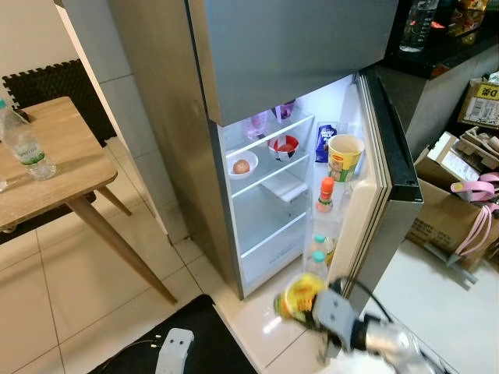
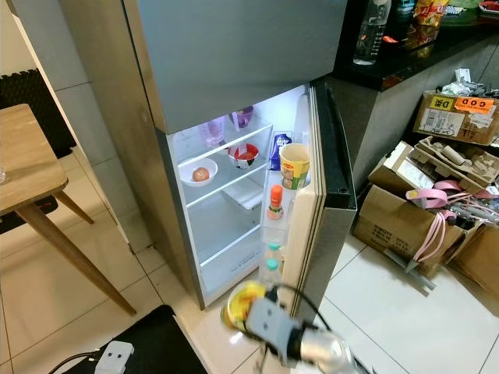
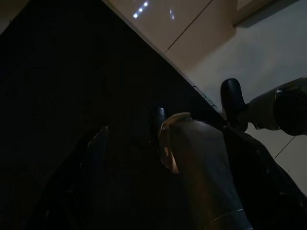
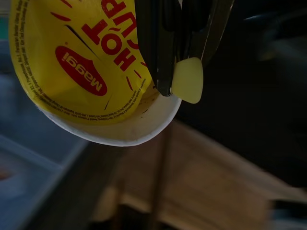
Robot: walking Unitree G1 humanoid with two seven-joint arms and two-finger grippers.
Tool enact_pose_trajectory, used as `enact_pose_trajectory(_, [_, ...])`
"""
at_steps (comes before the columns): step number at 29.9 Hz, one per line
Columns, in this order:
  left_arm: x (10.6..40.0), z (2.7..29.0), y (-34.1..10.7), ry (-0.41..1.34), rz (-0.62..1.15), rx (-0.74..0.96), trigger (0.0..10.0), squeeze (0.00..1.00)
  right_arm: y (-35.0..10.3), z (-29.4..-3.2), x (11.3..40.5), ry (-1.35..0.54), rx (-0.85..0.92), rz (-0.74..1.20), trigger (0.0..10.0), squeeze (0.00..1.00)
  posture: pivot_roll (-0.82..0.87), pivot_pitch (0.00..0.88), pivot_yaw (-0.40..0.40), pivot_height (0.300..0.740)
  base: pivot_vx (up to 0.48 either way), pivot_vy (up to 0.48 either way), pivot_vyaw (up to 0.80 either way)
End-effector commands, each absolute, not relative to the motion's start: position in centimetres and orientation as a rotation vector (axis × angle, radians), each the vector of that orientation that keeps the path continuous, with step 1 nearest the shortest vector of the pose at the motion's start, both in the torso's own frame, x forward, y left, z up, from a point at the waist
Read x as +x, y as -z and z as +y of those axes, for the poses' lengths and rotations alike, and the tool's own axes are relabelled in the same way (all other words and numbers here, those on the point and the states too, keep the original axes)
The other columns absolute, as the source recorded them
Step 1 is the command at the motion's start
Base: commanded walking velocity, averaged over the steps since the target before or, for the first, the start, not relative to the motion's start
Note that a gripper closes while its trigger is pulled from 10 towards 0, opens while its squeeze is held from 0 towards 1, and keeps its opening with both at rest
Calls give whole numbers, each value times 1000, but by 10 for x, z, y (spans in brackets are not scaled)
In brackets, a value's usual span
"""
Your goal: Restocking fridge
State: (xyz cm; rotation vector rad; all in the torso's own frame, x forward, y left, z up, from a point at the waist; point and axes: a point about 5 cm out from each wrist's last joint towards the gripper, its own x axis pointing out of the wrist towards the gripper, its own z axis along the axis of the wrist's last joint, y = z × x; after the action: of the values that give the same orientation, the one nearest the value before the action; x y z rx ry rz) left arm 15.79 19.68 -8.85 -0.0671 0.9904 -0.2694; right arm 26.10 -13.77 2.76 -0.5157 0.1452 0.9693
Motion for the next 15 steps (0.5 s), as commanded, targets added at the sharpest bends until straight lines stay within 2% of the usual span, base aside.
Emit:
enact_pose_trajectory(1, [154,207,89,240,1011,-54,10000,0,-23,-145,264,-911,-552,197,10000,0,-123,12,18,740,0,0,0])
enact_pose_trajectory(13, [157,204,88,243,1004,-58,10000,0,-12,-190,270,-659,-656,369,10000,0,-126,4,21,740,0,0,0])
enact_pose_trajectory(15, [156,204,89,244,1008,-61,10000,0,-17,-210,275,-539,-644,377,10000,0,-127,3,20,740,0,0,0])
